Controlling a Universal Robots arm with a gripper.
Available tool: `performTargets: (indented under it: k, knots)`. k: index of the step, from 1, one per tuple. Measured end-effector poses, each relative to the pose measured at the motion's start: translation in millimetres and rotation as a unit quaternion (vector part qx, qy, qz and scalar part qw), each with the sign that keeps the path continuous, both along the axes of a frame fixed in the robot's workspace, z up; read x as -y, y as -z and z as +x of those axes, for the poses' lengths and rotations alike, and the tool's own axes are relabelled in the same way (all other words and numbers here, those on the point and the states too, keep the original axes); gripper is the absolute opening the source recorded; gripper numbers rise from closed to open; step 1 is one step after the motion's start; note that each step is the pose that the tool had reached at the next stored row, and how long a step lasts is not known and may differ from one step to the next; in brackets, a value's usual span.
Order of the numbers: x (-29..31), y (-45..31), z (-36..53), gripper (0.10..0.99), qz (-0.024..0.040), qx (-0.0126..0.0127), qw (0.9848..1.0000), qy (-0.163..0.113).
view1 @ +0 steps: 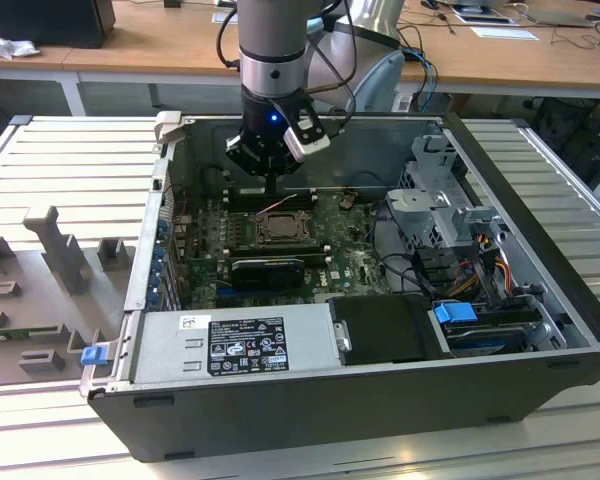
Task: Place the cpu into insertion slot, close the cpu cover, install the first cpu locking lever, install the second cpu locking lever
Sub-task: 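Install the first cpu locking lever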
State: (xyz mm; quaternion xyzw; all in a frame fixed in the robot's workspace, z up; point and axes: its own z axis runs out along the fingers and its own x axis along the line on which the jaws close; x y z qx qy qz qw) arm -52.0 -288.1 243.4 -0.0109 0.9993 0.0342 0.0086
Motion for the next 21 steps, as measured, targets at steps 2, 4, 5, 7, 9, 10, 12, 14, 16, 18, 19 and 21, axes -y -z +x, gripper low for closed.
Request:
performTargets:
  k: [2, 4, 5, 7, 9, 10, 12, 14, 16, 18, 19, 21]
  knots:
    - [0.0, 0.3, 0.0, 0.106, 0.0002, 0.0, 1.0, 0.0]
    - [0.0, 1.0, 0.1, 0.106, 0.0028, 0.0, 1.0, 0.0]
    - [0.0, 1.8, 0.1, 0.106, 0.0066, 0.0, 1.0, 0.0]
    - [-0.1, 4.6, 0.3, 0.106, 0.0107, 0.0002, 0.9999, 0.0]
    - [-0.2, 9.3, 2.2, 0.106, 0.0106, 0.0001, 0.9999, -0.002]
    - [-0.3, 11.0, 2.7, 0.106, 0.0106, 0.0, 0.9999, -0.005]
    - [-0.6, 14.6, 5.1, 0.106, 0.0105, 0.0003, 0.9998, -0.015]
    - [-2.4, 16.6, 9.6, 0.106, 0.0105, 0.0003, 0.9998, -0.015]
    - [-3.7, 17.4, 11.8, 0.106, 0.0105, 0.0003, 0.9998, -0.015]
    - [-3.9, 19.3, 14.9, 0.106, 0.0105, 0.0003, 0.9998, -0.015]
    - [-3.9, 19.8, 16.2, 0.106, 0.0104, 0.0003, 0.9998, -0.015]
    - [-3.9, 20.7, 18.7, 0.106, 0.0105, 0.0003, 0.9998, -0.015]
